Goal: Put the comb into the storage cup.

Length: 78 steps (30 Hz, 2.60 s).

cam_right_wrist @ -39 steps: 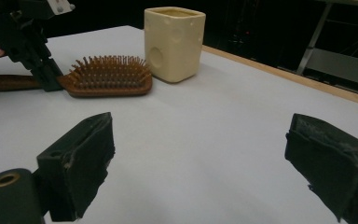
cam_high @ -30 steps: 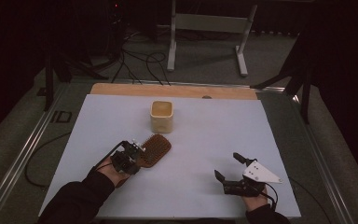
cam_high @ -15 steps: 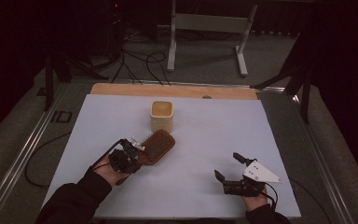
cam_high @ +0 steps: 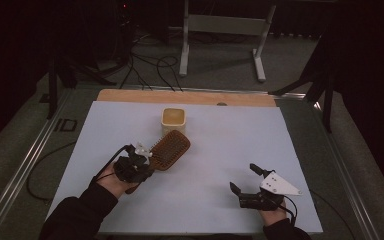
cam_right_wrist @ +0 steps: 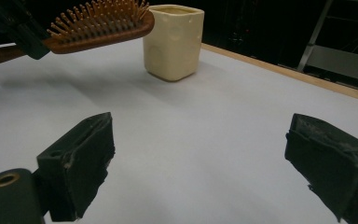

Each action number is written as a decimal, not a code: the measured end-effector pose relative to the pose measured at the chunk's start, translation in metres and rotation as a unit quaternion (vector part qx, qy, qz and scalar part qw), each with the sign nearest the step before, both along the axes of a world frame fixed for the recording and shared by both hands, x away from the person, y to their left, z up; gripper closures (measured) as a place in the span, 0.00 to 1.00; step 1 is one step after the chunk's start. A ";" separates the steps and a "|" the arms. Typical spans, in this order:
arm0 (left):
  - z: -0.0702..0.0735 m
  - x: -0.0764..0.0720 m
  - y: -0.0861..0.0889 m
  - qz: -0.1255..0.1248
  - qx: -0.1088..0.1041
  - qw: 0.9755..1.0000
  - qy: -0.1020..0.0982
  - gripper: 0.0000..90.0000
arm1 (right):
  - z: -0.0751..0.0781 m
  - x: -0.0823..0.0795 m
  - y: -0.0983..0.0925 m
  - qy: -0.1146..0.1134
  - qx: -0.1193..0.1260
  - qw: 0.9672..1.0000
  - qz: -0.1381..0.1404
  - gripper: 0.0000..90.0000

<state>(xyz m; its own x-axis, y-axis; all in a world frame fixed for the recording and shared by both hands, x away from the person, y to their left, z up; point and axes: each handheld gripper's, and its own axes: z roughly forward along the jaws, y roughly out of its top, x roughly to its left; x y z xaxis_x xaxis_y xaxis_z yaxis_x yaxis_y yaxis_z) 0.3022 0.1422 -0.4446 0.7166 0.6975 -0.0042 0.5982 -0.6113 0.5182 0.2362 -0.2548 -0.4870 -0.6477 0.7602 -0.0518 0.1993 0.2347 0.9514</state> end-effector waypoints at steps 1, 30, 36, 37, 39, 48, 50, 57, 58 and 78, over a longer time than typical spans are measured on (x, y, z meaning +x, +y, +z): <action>0.001 0.000 0.001 0.000 -0.002 1.000 0.000 0.82 | 0.000 0.000 0.000 0.000 0.000 1.000 0.001 0.09; -0.007 -0.006 0.009 -0.008 -0.088 0.993 -0.074 0.82 | 0.000 0.000 0.002 -0.001 -0.004 1.000 0.001 0.09; -0.011 -0.010 0.013 -0.014 -0.107 0.989 -0.097 0.82 | 0.001 0.000 0.003 -0.001 -0.005 1.000 0.000 0.09; -0.011 -0.011 0.013 -0.013 -0.109 0.988 -0.105 0.82 | 0.002 0.000 0.003 -0.002 -0.004 1.000 0.001 0.09; -0.012 -0.012 0.016 -0.014 -0.115 0.987 -0.113 0.82 | 0.002 0.000 0.004 -0.002 -0.003 1.000 0.002 0.09; -0.014 -0.017 0.021 -0.014 -0.140 0.981 -0.136 0.82 | 0.011 -0.001 0.007 0.010 0.002 1.000 -0.007 0.09; -0.016 -0.018 0.024 -0.011 -0.146 0.980 -0.137 0.82 | 0.014 -0.002 0.010 0.012 0.000 1.000 -0.007 0.09; -0.022 -0.022 0.035 -0.019 -0.177 0.976 -0.125 0.82 | 0.031 -0.003 0.022 0.027 -0.005 1.000 0.000 0.09; -0.023 -0.023 0.035 -0.017 -0.179 0.975 -0.127 0.82 | 0.035 -0.003 0.025 0.028 -0.006 1.000 0.001 0.09; -0.026 -0.037 0.045 -0.021 -0.225 0.958 -0.177 0.82 | 0.093 0.006 0.073 0.028 0.032 0.997 0.059 0.09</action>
